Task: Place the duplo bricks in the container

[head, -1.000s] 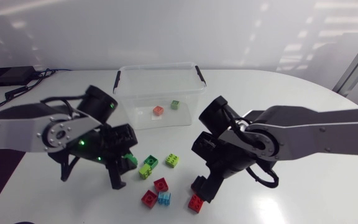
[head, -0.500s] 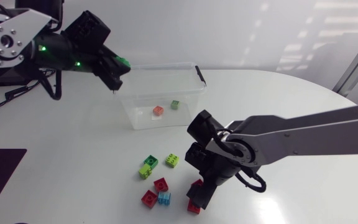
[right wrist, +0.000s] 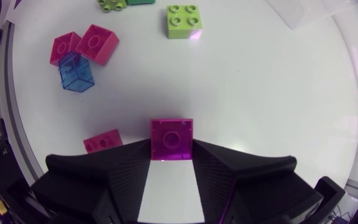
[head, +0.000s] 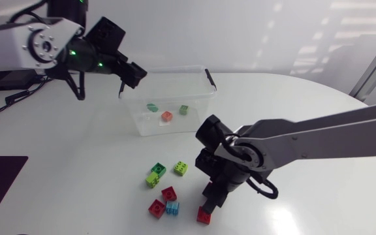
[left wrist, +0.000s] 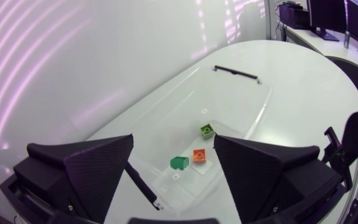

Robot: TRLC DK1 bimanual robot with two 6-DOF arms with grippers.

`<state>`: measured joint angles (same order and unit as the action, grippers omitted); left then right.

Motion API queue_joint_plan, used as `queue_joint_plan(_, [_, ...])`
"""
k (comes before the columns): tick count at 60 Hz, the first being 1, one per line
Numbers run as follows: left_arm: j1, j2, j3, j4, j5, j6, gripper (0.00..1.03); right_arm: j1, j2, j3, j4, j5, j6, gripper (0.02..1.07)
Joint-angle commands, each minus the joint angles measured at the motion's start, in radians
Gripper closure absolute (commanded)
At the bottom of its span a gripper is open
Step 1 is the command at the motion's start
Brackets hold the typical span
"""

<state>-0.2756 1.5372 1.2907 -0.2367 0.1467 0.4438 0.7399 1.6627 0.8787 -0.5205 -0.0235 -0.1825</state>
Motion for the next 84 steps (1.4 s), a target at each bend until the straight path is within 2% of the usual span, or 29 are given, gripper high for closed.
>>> queue_joint_plan(1, [-0.02, -0.141, -0.057, -0.053, -0.006, -0.02, 0.04, -0.031, -0.064, 0.052, -0.035, 0.013, 0.002, 0.75])
queue_joint_plan(7, [-0.034, -0.226, -0.136, -0.177, 0.03, 0.03, 0.04, -0.068, -0.096, 0.12, -0.07, 0.013, -0.005, 0.75])
queue_joint_plan(17, [-0.062, -0.354, -0.37, -0.193, 0.045, 0.124, 0.04, -0.105, -0.129, 0.24, -0.084, 0.011, 0.002, 0.75])
queue_joint_plan(24, [-0.097, -0.393, -0.513, -0.19, 0.053, 0.18, 0.04, -0.134, -0.133, 0.362, -0.084, 0.011, 0.015, 0.75])
queue_joint_plan(32, [-0.143, -0.368, -0.599, -0.156, 0.053, 0.197, 0.04, -0.149, -0.11, 0.506, -0.076, 0.011, 0.035, 0.75])
queue_joint_plan(52, [-0.264, -0.19, -0.653, -0.065, 0.05, 0.18, 0.04, -0.189, 0.115, 0.789, -0.016, 0.011, 0.049, 0.74])
queue_joint_plan(54, [-0.27, -0.17, -0.654, -0.052, 0.048, 0.179, 0.04, -0.192, 0.161, 0.822, -0.016, 0.011, 0.052, 0.71])
queue_joint_plan(56, [-0.272, -0.15, -0.654, -0.041, 0.045, 0.176, 0.04, -0.192, 0.2, 0.85, -0.018, 0.016, 0.052, 0.59])
queue_joint_plan(59, [-0.274, -0.118, -0.66, -0.012, 0.03, 0.174, 0.04, -0.195, 0.247, 0.89, -0.018, 0.043, 0.049, 0.23])
queue_joint_plan(60, [-0.275, -0.106, -0.662, -0.003, 0.022, 0.174, 0.04, -0.195, 0.261, 0.907, -0.019, 0.048, 0.048, 0.06])
queue_joint_plan(69, [-0.264, -0.034, -0.669, 0.042, 0.001, 0.174, 0.04, -0.2, 0.204, 0.882, -0.03, 0.045, 0.044, 0.06])
queue_joint_plan(84, [-0.261, 0.012, -0.654, 0.091, -0.024, 0.165, 0.04, -0.186, -0.092, 0.549, -0.053, 0.016, 0.032, 0.06])
